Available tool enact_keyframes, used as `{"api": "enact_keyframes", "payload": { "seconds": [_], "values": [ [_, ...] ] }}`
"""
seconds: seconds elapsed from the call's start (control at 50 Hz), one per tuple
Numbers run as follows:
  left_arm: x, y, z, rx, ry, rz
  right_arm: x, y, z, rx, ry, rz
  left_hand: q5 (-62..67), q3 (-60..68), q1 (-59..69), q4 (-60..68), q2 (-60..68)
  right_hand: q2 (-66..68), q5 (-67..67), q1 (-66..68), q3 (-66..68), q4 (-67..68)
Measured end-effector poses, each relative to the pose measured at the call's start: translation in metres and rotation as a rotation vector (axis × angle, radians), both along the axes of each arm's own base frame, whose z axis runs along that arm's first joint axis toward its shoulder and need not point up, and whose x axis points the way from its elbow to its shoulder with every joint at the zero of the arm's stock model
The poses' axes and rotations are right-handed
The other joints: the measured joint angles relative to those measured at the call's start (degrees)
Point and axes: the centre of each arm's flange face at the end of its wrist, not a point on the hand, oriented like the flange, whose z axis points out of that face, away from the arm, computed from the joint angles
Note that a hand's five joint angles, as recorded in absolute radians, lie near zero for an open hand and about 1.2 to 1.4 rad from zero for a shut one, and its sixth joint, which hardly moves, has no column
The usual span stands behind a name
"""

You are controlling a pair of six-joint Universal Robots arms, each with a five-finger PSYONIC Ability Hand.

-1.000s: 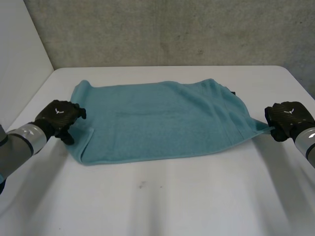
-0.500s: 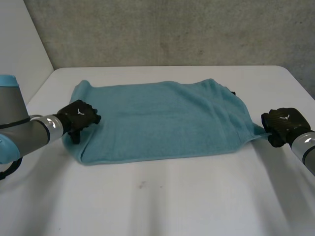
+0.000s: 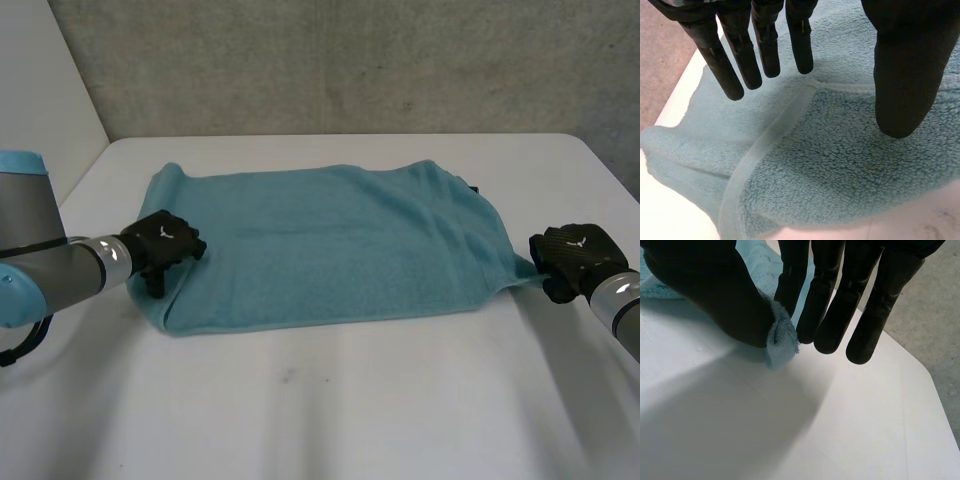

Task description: Fold the laundry

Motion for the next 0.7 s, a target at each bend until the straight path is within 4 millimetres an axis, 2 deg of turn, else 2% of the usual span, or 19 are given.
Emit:
{"api": "enact_keyframes", "payload": {
  "seconds": [0.18, 0.26, 0.4, 0.46, 0.48, 0.5, 0.52, 0.56, 0.7],
  "values": [
    [0.001, 0.002, -0.002, 0.023, -0.007, 0.006, 0.0, 0.001, 0.0, 0.002, 0.001, -0.001, 0.7, 0.3, 0.2, 0.8, 0.6, 0.0, 0.0, 0.0, 0.0, 0.0],
    [0.002, 0.002, -0.002, 0.027, -0.016, 0.019, 0.0, 0.001, -0.001, 0.003, 0.001, -0.001, 6.2, 6.4, 6.6, 6.6, 6.4, 0.0, 0.0, 0.0, 0.0, 0.0],
    [0.005, 0.002, -0.002, 0.031, -0.03, 0.039, 0.0, 0.001, -0.001, 0.004, 0.001, -0.001, 7.6, 7.9, 7.6, 8.3, 8.1, 0.0, 0.0, 0.0, 0.0, 0.0],
    [0.005, 0.002, -0.002, 0.035, -0.033, 0.042, 0.0, 0.001, -0.001, 0.004, 0.001, -0.001, 11.9, 12.7, 11.3, 12.5, 12.8, 0.0, 0.0, 0.0, 0.0, 0.0],
    [0.005, 0.003, -0.002, 0.036, -0.034, 0.044, 0.0, 0.001, -0.001, 0.005, 0.001, 0.0, 17.4, 17.9, 17.0, 18.1, 18.1, 0.0, 0.0, 0.0, 0.0, 0.0],
    [0.005, 0.003, -0.002, 0.036, -0.034, 0.044, 0.0, 0.001, -0.001, 0.005, 0.001, 0.0, 17.4, 17.9, 17.0, 18.1, 18.1, 0.0, 0.0, 0.0, 0.0, 0.0],
    [0.006, 0.003, -0.001, 0.035, -0.036, 0.047, 0.0, 0.001, -0.001, 0.005, 0.001, 0.0, 24.6, 25.3, 24.9, 25.2, 25.5, 0.0, 0.0, 0.0, 0.0, 0.0],
    [0.007, 0.004, 0.002, 0.027, -0.043, 0.058, 0.001, 0.001, -0.001, 0.005, 0.001, -0.001, 29.2, 29.6, 29.1, 29.8, 29.8, 0.0, 0.0, 0.0, 0.0, 0.0],
    [0.012, 0.006, 0.018, -0.042, -0.063, 0.101, 0.0, 0.001, -0.001, 0.005, 0.003, -0.004, 32.9, 33.4, 31.9, 33.6, 33.7, 0.0, 0.0, 0.0, 0.0, 0.0]
  ]
}}
